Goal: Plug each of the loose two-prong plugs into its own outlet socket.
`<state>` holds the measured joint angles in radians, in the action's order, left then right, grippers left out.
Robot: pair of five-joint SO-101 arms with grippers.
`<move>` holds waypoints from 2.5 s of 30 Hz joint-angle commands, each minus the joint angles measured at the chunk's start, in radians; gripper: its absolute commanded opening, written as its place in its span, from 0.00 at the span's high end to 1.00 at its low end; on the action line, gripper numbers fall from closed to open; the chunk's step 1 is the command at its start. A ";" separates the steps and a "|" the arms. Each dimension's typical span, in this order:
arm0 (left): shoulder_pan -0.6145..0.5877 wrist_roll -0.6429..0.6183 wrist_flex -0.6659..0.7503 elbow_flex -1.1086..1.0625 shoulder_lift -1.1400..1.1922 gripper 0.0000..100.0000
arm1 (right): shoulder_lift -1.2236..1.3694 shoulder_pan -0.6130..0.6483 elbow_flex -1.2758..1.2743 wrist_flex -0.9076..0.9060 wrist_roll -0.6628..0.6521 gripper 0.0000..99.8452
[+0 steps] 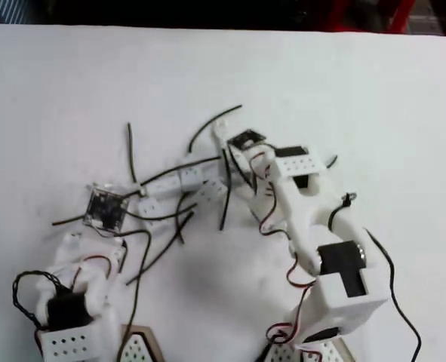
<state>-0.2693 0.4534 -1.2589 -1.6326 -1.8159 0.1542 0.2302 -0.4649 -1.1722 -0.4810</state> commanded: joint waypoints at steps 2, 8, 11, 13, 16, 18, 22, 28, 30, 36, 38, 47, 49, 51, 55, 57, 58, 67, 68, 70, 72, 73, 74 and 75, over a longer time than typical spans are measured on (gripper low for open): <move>-0.008 0.000 -0.003 0.037 -0.002 0.81 | -0.005 -0.041 0.023 -0.002 -0.048 0.88; -0.008 0.000 -0.003 0.037 -0.002 0.81 | -0.012 -0.045 0.021 -0.004 -0.064 0.92; -0.008 0.000 -0.003 0.037 -0.002 0.81 | -0.025 -0.036 0.038 -0.068 -0.064 0.86; -0.008 0.000 -0.003 0.037 -0.002 0.81 | -0.059 -0.021 0.064 -0.133 -0.063 0.85; -0.008 0.000 -0.003 0.037 -0.002 0.81 | -0.151 0.008 0.075 -0.186 -0.061 0.86; -0.008 0.000 -0.003 0.037 -0.002 0.81 | -0.219 0.030 0.057 -0.203 -0.038 0.85; -0.008 0.000 -0.003 0.037 -0.002 0.81 | -0.297 0.082 -0.040 -0.176 -0.029 0.85; -0.008 0.000 -0.005 0.037 -0.002 0.81 | -0.298 0.030 -0.173 0.015 -0.038 0.86; -0.008 0.000 -0.005 0.037 -0.002 0.81 | -0.294 -0.002 -0.186 0.033 -0.077 0.86; -0.008 0.000 -0.005 0.037 -0.002 0.81 | -0.159 -0.041 -0.155 0.038 -0.126 0.86; -0.008 0.000 -0.005 0.037 -0.002 0.81 | -0.102 -0.041 -0.124 0.038 -0.121 0.86; -0.008 0.000 -0.005 0.037 -0.002 0.81 | -0.073 -0.039 -0.060 -0.005 -0.117 0.87; -0.008 0.000 -0.003 0.037 -0.002 0.81 | -0.122 -0.035 -0.060 -0.047 -0.103 0.86; -0.008 0.000 -0.003 0.037 -0.002 0.81 | -0.183 -0.033 -0.060 -0.082 -0.077 0.85; -0.008 0.000 -0.003 0.037 -0.002 0.81 | -0.288 -0.041 -0.063 -0.104 -0.054 0.85; -0.008 0.000 -0.003 0.037 -0.002 0.81 | -0.295 -0.056 -0.063 -0.104 -0.051 0.85; -0.008 0.000 -0.003 0.037 -0.002 0.81 | -0.295 -0.062 -0.061 -0.102 -0.051 0.85; -0.008 0.000 -0.003 0.037 -0.002 0.80 | -0.182 -0.091 -0.078 0.010 -0.054 0.85; -0.008 0.000 -0.003 0.037 -0.002 0.80 | -0.150 -0.097 -0.069 0.022 -0.054 0.85; -0.008 0.000 -0.003 0.037 -0.002 0.80 | -0.090 -0.101 -0.046 0.025 -0.054 0.85; -0.008 0.000 -0.003 0.037 -0.002 0.80 | -0.048 -0.091 -0.038 0.024 -0.049 0.85; -0.008 0.000 -0.003 0.037 -0.002 0.80 | -0.038 -0.084 -0.038 0.022 -0.049 0.85; -0.008 0.000 -0.003 0.037 -0.002 0.80 | -0.030 -0.070 -0.040 0.022 -0.049 0.85; -0.008 0.000 -0.003 0.037 -0.002 0.80 | -0.024 -0.056 -0.043 0.018 -0.048 0.85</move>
<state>-0.2693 0.4534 -1.2589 -1.6326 -1.8159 0.0944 0.1488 -0.5171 -1.1646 -0.5393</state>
